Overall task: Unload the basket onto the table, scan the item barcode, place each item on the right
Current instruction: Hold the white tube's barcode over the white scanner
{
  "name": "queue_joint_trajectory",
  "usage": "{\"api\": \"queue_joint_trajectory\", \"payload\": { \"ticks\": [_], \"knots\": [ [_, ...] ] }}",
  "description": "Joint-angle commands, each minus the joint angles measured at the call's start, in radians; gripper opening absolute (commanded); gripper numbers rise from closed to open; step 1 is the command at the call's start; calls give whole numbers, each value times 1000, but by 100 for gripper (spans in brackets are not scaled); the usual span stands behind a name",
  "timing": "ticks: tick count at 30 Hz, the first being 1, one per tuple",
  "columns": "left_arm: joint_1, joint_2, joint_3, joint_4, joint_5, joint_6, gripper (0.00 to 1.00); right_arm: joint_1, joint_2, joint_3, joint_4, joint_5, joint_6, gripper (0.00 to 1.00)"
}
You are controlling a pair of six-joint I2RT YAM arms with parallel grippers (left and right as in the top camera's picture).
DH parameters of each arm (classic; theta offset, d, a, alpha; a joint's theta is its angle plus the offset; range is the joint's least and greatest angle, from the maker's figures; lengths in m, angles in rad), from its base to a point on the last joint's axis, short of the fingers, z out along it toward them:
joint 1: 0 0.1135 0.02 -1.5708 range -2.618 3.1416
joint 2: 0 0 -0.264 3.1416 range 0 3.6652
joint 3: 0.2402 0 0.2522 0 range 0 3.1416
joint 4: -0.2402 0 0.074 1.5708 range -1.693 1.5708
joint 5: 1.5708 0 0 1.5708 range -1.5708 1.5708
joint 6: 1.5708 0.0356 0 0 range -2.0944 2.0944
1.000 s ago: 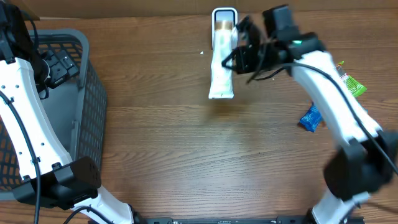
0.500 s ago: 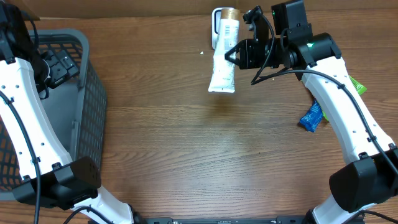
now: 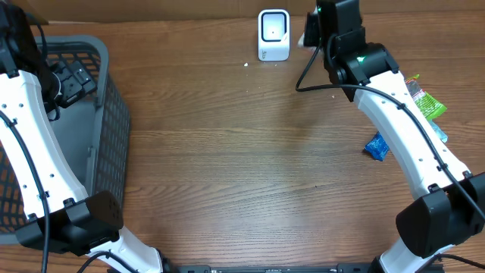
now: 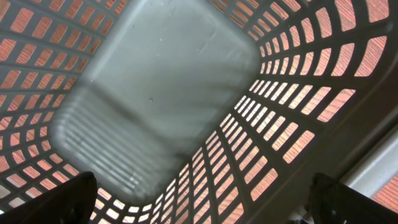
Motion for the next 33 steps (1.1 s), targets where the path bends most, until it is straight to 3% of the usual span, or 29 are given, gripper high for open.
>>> {"api": "queue_joint_trajectory", "payload": {
  "ticks": [1, 8, 10, 19, 25, 29, 33],
  "knots": [
    [-9, -2, -2, 0, 2, 19, 99, 1, -10, 77, 69, 141, -125, 4],
    [-9, -2, -2, 0, 2, 19, 100, 2, 64, 152, 179, 198, -312, 4],
    [-10, -2, -2, 0, 2, 19, 100, 2, 151, 159, 285, 219, -511, 4],
    [-10, -2, -2, 0, 2, 19, 100, 23, 417, 159, 633, 277, -929, 4],
    [-9, -2, -2, 0, 2, 19, 100, 23, 494, 156, 629, 192, -1181, 4],
    [-9, -2, -2, 0, 2, 19, 100, 29, 498, 153, 570, 60, -1225, 4],
    [-9, -2, -2, 0, 2, 19, 100, 30, 500, 153, 571, 56, -1224, 4]
  ]
}}
